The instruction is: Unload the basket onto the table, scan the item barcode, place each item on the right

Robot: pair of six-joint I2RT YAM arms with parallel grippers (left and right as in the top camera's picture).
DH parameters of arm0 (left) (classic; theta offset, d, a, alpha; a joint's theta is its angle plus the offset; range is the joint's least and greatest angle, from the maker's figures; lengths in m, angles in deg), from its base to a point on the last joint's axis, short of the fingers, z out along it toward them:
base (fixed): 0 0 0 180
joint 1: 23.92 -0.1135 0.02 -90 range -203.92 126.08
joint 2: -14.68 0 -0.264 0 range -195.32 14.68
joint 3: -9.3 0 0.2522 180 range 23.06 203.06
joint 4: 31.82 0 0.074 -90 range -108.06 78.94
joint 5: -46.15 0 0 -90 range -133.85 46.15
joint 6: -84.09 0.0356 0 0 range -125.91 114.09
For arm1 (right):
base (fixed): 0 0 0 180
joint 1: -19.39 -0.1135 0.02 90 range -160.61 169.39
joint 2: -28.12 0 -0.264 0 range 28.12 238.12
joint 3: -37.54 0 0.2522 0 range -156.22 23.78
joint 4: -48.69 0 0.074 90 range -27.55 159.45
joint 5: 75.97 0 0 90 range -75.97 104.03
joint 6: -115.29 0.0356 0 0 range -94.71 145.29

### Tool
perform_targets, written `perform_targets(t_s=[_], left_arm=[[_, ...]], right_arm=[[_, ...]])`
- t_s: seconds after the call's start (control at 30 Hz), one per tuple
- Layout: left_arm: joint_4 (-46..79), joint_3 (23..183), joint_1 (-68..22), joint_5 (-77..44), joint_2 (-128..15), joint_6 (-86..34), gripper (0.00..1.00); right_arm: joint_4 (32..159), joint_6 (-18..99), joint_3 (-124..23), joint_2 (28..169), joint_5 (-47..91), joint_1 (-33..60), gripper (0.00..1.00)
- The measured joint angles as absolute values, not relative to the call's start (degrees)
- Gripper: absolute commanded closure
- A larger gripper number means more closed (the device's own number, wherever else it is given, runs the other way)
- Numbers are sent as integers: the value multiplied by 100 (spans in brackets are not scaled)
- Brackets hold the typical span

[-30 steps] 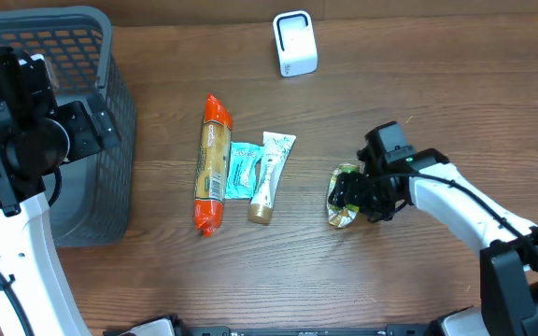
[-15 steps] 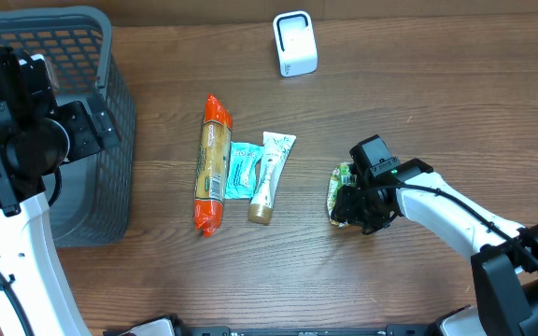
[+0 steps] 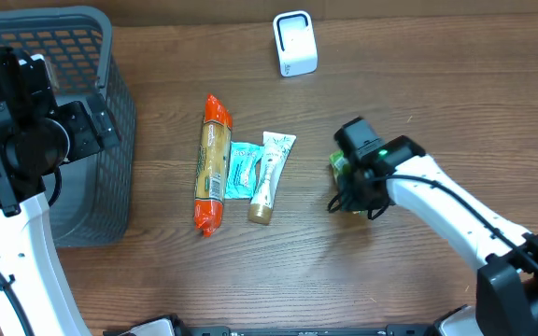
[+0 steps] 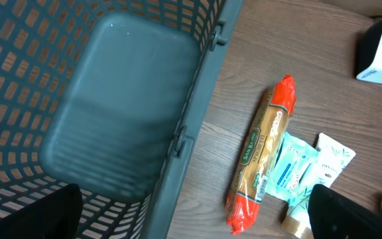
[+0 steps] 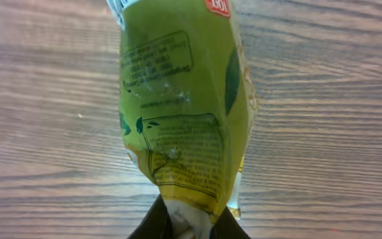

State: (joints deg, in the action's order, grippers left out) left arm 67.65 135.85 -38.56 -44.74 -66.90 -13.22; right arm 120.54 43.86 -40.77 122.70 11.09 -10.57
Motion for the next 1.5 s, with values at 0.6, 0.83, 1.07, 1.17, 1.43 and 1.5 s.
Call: perform_targets(t_s=[0.6, 0.83, 1.07, 1.17, 1.43, 1.5], left_arm=[[6765, 13585, -3856, -4474, -6688, -1322, 0], [6765, 13585, -3856, -4474, -6690, -1322, 0], [6767, 13585, -3856, -4474, -6690, -1322, 0], [6765, 13585, -3856, -4474, -6688, -1322, 0], [6767, 13585, -3856, -4472, -6688, -1322, 0], [6767, 13585, -3856, -4474, -6690, -1322, 0]], right_arm=[[12135, 4552, -4093, 13007, 390, -2678, 50], [12321, 4753, -4683, 12373, 1218, -1568, 25], [11977, 4782, -4499, 12104, 2007, -860, 24], [11534, 4860, -3951, 12130, 2294, -840, 26], [10511, 5182, -2762, 12152, 2613, -838, 39], [10343, 5212, -2598, 12152, 2709, -831, 41]])
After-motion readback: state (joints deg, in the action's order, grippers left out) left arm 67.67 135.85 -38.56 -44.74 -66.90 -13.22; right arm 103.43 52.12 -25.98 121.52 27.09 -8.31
